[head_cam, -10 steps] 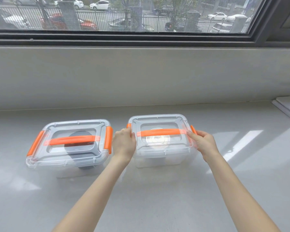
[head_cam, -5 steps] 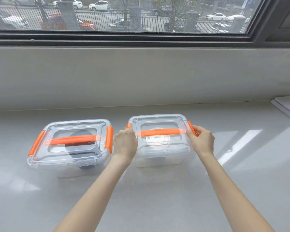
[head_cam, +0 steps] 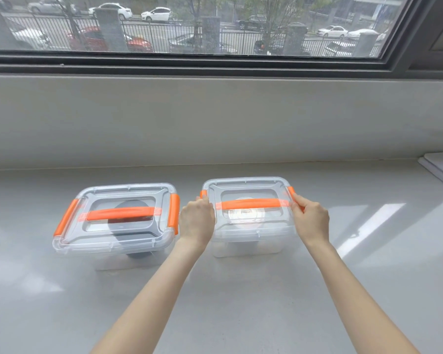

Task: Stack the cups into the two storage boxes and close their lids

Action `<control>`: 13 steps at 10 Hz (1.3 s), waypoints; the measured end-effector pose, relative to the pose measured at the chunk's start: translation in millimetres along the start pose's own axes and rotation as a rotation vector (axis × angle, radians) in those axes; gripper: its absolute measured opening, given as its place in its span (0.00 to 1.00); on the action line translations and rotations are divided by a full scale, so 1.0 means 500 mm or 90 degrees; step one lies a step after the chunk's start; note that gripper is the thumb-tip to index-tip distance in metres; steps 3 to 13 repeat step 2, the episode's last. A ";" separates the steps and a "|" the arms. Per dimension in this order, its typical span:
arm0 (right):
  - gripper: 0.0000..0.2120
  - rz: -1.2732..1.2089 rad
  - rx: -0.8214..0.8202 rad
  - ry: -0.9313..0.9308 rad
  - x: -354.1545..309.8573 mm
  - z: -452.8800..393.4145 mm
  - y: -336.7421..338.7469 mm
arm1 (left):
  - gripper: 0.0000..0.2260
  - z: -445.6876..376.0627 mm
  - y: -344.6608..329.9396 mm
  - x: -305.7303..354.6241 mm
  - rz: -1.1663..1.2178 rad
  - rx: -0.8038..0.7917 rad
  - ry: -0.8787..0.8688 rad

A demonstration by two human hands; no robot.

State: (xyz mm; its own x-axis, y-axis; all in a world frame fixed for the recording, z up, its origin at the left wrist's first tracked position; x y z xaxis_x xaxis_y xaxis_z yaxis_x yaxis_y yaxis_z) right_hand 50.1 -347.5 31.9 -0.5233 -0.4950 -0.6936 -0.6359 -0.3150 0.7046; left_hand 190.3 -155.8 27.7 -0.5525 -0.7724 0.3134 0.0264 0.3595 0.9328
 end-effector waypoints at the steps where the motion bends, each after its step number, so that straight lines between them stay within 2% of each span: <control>1: 0.15 -0.037 -0.063 -0.034 -0.011 0.004 0.012 | 0.14 0.004 0.025 -0.005 0.051 -0.070 0.017; 2: 0.14 -0.214 -0.025 -0.030 -0.056 0.002 0.055 | 0.17 -0.015 0.069 -0.007 0.128 -0.098 0.000; 13: 0.14 -0.214 -0.025 -0.030 -0.056 0.002 0.055 | 0.17 -0.015 0.069 -0.007 0.128 -0.098 0.000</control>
Point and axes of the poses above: each hand's wrist, its own z-axis away from the middle knuckle, its own y-axis out of the back of the hand, x = y × z, the point moved 3 cm from there along -z, towards the middle knuckle, and after that the axes turned 2 degrees about -y, right-handed, at the moved point
